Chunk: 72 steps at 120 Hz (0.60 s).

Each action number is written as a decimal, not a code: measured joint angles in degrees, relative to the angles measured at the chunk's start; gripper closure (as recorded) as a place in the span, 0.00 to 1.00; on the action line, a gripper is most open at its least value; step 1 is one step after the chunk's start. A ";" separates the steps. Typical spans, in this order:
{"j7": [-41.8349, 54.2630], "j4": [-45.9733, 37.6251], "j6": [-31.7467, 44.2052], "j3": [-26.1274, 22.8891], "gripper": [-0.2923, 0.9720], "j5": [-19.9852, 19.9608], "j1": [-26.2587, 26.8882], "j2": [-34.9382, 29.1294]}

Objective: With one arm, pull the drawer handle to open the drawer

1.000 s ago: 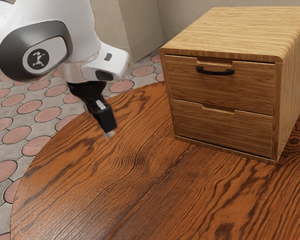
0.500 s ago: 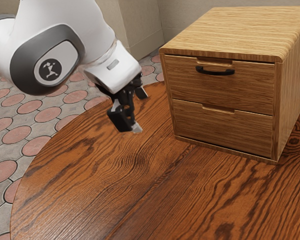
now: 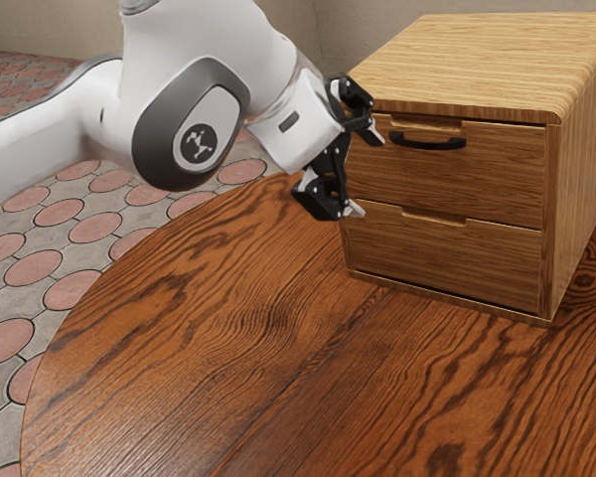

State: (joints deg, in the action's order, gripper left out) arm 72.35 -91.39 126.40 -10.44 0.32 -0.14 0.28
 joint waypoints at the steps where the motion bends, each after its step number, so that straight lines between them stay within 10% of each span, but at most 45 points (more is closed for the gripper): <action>1: 0.19 0.01 0.08 -0.03 0.23 0.00 -0.01 0.07; 72: 7.74 5.11 1.98 -0.45 0.23 -0.01 0.30 5.71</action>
State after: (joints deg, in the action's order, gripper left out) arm 80.09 -86.28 128.38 -10.89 0.30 0.15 6.00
